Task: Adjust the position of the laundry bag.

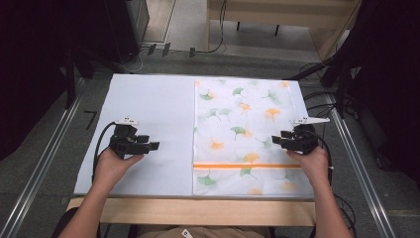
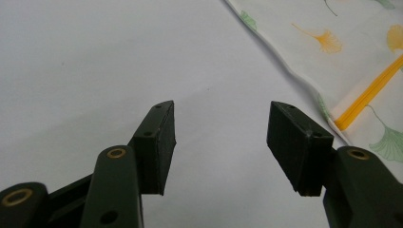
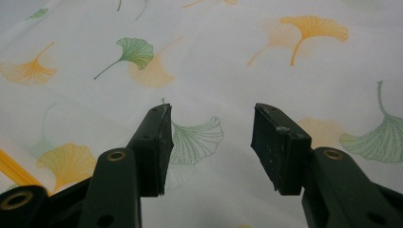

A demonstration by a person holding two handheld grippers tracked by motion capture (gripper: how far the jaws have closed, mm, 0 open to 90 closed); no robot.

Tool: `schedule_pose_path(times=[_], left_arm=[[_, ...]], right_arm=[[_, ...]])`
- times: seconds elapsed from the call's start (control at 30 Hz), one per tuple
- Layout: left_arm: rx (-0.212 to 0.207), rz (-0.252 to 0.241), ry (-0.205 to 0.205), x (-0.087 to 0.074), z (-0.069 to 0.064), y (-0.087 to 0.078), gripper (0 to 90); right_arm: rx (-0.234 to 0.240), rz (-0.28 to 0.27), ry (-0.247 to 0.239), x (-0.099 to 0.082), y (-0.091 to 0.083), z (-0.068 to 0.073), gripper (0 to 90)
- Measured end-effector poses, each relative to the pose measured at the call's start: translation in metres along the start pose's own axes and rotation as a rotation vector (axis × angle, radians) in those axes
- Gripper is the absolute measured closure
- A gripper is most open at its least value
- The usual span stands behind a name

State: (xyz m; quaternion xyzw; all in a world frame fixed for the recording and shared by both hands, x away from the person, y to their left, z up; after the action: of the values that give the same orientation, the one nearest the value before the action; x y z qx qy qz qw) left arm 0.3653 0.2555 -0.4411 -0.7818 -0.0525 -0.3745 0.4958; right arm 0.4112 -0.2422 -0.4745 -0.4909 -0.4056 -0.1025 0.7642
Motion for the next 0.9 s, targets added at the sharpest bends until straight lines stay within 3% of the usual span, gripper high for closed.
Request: schedule_pose_path(times=[0.47, 0.9], left_arm=[[-0.021, 0.007, -0.008, 0.005, -0.008, 0.008, 41.3], [-0.039, 0.012, -0.005, 0.006, -0.009, 0.012, 42.8]], right_arm=[[-0.003, 0.003, -0.004, -0.001, 0.002, 0.001, 44.9], [0.016, 0.012, 0.005, 0.002, 0.004, 0.003, 48.8]])
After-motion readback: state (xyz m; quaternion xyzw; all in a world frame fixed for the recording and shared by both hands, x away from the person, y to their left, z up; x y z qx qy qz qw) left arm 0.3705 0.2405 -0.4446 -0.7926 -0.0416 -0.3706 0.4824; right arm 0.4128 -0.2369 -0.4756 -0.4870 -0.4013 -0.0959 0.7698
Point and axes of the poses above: each handheld gripper's, and its own axes: y roughly forward along the jaws, x roughly out of its top, z roughly to its left, the point moved 4 cm from there along y, roughly forward along the jaws
